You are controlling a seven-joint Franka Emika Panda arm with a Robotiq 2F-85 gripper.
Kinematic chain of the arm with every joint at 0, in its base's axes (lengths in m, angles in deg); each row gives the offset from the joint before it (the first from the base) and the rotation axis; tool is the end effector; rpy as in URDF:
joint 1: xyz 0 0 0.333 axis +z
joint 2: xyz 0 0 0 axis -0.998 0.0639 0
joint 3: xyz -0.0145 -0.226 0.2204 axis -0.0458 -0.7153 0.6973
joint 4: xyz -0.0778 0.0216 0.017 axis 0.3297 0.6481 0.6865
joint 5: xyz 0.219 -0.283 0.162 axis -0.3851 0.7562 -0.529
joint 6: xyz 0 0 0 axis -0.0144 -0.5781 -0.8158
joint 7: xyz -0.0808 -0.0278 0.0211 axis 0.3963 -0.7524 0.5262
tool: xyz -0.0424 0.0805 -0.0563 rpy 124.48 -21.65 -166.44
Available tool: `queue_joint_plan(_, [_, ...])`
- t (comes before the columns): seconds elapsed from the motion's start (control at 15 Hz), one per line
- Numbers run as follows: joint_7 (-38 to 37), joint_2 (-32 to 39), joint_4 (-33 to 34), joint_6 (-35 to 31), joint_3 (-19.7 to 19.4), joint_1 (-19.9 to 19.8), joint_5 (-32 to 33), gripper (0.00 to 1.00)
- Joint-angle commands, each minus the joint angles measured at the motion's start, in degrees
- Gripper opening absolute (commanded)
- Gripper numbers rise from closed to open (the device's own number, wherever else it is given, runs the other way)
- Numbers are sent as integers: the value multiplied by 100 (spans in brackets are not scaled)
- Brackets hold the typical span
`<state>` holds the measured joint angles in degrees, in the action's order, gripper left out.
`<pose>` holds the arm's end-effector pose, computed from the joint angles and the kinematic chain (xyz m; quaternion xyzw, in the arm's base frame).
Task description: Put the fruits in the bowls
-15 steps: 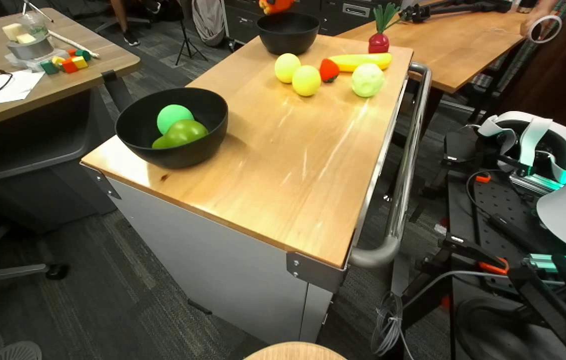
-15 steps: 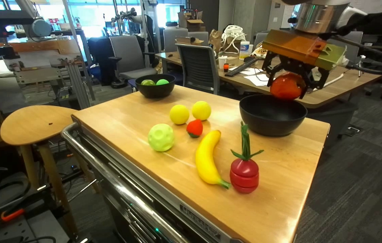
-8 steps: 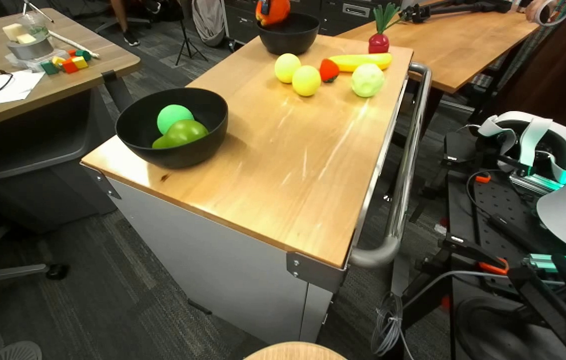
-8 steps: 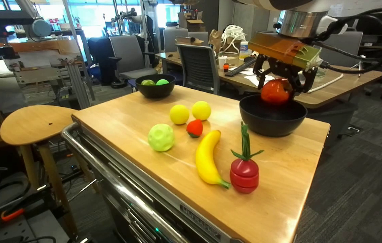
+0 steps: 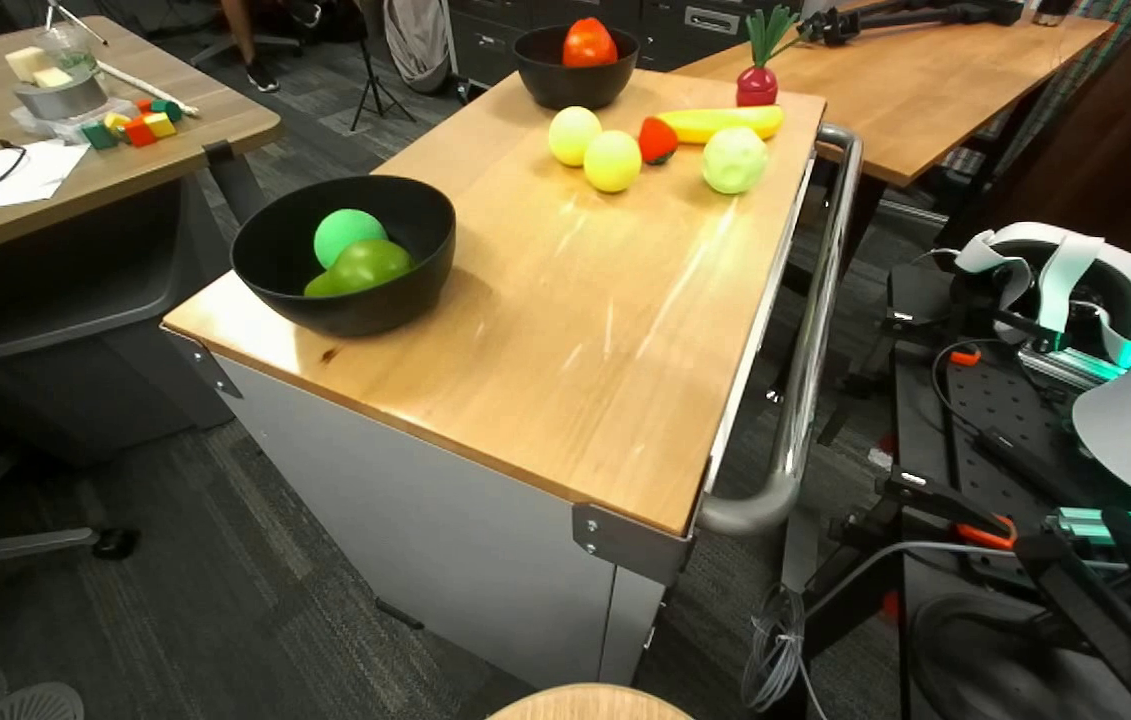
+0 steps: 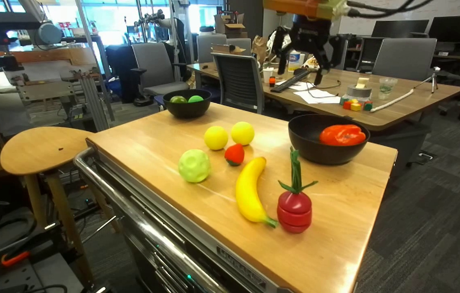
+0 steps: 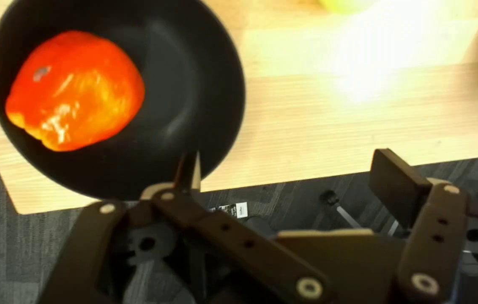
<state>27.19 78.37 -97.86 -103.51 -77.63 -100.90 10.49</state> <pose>0.6911 -0.2086 0.4401 -0.9979 0.0230 -0.0249 0.0555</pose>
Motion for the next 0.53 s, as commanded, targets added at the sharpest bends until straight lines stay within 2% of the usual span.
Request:
queue_joint_plan(0.0, [113,-835,-851,312,59,422,463,100])
queue_joint_plan(0.27, [-33,-1076,-1670,376,220,743,801,100])
queue_joint_plan(0.47, [363,-1164,-2519,-213,369,795,718,100])
